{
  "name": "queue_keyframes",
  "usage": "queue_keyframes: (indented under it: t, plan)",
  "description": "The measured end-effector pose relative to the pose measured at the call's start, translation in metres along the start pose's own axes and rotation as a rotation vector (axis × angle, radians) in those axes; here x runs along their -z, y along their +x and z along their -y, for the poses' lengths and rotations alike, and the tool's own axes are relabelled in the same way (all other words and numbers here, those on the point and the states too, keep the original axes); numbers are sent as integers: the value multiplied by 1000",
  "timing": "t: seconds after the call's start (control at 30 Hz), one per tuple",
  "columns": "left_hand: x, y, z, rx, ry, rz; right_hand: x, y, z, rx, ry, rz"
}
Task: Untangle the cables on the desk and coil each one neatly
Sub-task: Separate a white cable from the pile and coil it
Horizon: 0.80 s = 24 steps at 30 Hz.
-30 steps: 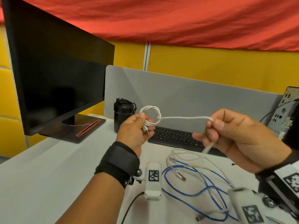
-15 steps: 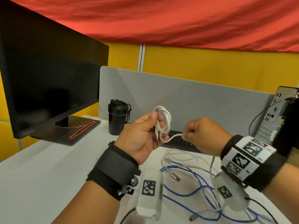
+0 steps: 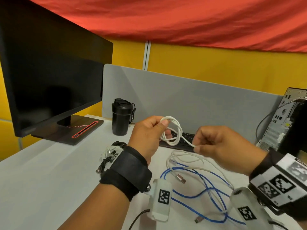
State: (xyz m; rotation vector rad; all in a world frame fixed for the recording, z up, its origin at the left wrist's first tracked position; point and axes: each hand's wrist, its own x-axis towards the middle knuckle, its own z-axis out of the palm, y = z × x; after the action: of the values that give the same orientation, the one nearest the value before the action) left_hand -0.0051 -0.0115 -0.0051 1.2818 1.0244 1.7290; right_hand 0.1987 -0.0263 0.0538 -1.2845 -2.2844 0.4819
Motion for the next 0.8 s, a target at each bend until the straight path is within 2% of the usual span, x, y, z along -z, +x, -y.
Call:
queue_keyframes:
  t: [0.07,0.13,0.17,0.23,0.37,0.5,0.57,0.63,0.8]
  plan:
    - [-2,-2,1,-75,80,0,-5,-2,4,79,-200,-164]
    - [-2,-1,1,-123,125,21,-7,-3,15,281,-241,-419]
    - [-1,-1,1,-138,134,32,-9,-2,22,379,-264,-477]
    - [-1,-2,-1,-158,142,58,-15,1,31,481,-356,-462]
    - [-2,-5,-8,-154,55,125,-31,12,32,447,-544,-473]
    - [-1,-7,-10,-79,-137,174,-37,17,25,566,-539,-531]
    - [-3,-6,-10,-52,-183,172,-37,17,20,571,-455,-540]
    - [-3,-5,-9,-75,-131,167,-36,20,17,477,-206,-484]
    - [-2,-6,-7,-124,93,263,-17,25,15,86,630,-28]
